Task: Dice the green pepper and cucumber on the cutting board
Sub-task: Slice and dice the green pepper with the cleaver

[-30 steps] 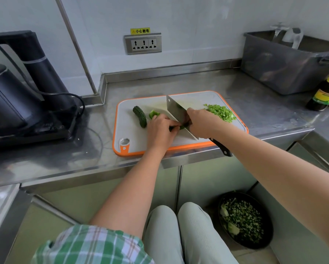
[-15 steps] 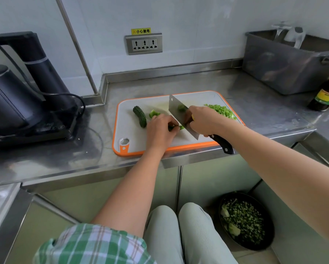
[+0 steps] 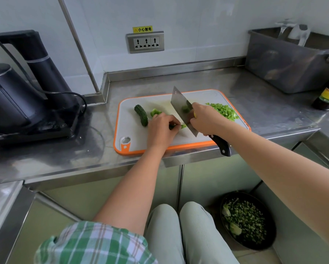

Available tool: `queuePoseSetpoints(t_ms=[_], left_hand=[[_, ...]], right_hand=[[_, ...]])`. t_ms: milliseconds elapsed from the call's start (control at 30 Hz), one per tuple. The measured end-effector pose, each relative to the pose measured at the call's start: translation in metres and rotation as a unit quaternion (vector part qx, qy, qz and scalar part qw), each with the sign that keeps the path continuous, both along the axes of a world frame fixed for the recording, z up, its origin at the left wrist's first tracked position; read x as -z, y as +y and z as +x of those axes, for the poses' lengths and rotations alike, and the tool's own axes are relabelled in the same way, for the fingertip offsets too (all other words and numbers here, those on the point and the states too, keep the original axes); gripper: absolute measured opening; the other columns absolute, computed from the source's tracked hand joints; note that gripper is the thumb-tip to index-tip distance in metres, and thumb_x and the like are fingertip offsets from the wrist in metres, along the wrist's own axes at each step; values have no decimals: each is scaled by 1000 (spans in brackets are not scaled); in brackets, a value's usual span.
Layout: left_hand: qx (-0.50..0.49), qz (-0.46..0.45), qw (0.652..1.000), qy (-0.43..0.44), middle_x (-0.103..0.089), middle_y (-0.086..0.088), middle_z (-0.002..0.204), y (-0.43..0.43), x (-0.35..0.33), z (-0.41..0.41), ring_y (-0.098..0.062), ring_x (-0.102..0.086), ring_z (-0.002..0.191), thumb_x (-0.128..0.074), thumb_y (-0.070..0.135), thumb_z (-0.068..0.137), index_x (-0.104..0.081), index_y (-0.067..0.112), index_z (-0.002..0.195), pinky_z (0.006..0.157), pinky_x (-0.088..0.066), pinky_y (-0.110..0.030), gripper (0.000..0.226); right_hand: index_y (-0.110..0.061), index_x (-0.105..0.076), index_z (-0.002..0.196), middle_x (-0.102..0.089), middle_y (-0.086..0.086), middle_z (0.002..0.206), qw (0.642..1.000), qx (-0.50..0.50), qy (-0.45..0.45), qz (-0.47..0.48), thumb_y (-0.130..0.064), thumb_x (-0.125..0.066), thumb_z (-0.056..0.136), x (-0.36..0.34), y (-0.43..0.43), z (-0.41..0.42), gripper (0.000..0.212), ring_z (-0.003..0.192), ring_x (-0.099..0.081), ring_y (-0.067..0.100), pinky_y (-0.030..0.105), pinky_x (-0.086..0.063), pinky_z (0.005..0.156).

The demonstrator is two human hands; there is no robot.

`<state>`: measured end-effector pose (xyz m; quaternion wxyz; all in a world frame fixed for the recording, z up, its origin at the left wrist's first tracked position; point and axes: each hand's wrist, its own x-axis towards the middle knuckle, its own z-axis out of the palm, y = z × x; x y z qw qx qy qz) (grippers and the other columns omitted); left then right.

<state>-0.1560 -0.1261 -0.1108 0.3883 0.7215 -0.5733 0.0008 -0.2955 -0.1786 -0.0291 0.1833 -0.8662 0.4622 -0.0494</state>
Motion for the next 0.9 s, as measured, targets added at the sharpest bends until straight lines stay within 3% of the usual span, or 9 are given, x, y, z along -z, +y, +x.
queuePoseSetpoints(t_ms=[133, 400, 533, 800, 900], left_hand=[[-3, 5, 1000, -6, -66, -1, 84, -1, 1, 0, -24, -55, 80, -74, 20, 78, -74, 19, 80, 74, -45, -38, 3], [-2, 6, 1000, 3, -65, 0, 85, 0, 0, 1, -23, -55, 82, -74, 21, 77, -76, 22, 83, 72, -45, -34, 6], [-6, 17, 1000, 7, -67, 0, 90, 1, -2, 0, -22, -56, 87, -73, 18, 75, -73, 18, 89, 77, -46, -33, 14], [-6, 15, 1000, 2, -65, 1, 86, 1, -1, 0, -21, -54, 83, -71, 17, 76, -72, 17, 81, 74, -45, -35, 5], [-5, 16, 1000, 5, -65, 1, 86, 1, -1, 0, -21, -53, 83, -72, 17, 76, -73, 17, 81, 73, -44, -34, 5]], right_hand=[[-6, -42, 106, -52, 17, 90, 999, -15, 23, 16, -4, -38, 90, -4, 6, 1, 17, 51, -51, 22, 27, -38, 41], [-7, -36, 94, -54, 19, 91, 999, 28, -17, 0, -4, -42, 88, 9, 0, 7, 9, 51, -53, 24, 29, -39, 44], [-6, -39, 99, -53, 17, 93, 1000, 11, -21, 16, -7, -40, 91, 3, 4, 2, 8, 51, -54, 24, 28, -39, 42], [-6, -37, 100, -51, 15, 86, 999, -5, 17, 32, -3, -38, 90, -5, 12, 5, 11, 53, -49, 20, 28, -38, 45], [-6, -38, 99, -52, 15, 85, 1000, 8, 10, 22, -3, -39, 89, 2, 10, 9, 11, 52, -53, 23, 33, -45, 50]])
